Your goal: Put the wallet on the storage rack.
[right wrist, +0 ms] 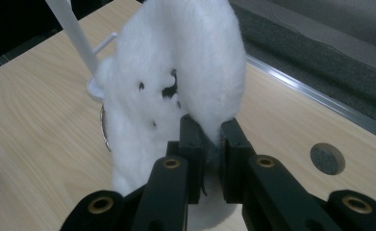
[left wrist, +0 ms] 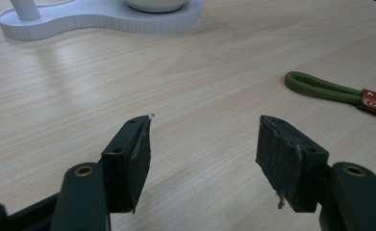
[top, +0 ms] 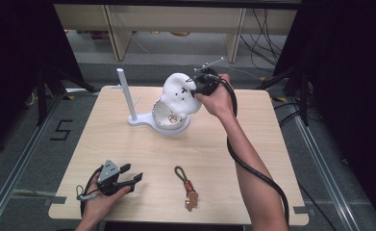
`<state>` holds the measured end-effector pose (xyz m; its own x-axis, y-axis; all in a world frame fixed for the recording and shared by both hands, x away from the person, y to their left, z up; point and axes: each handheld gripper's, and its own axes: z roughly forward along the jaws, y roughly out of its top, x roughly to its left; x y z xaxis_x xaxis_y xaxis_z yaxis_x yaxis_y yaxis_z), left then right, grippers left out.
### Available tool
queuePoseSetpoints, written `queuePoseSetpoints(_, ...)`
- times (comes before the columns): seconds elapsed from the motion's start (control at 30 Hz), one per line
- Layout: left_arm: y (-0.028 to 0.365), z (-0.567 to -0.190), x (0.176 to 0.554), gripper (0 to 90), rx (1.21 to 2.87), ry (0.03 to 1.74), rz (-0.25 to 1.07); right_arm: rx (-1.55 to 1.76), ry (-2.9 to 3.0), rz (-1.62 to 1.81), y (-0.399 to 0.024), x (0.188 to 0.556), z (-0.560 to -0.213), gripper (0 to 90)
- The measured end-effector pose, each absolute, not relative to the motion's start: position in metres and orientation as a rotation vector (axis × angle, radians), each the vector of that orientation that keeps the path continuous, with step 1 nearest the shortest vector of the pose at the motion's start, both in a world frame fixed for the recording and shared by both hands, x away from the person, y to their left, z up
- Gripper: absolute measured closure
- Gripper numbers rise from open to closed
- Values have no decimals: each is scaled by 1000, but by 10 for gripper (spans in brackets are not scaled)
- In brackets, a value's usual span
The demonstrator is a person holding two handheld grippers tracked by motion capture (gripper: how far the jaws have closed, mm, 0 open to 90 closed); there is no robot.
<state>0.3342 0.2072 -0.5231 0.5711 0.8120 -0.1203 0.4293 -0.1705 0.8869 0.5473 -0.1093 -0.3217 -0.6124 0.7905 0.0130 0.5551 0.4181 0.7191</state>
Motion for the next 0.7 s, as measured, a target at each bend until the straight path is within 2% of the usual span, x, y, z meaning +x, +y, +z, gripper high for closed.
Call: queuePoseSetpoints(0.7,207,-523,334,362,1800,1024,481,1154,2329,987,-92,562,-334,831)
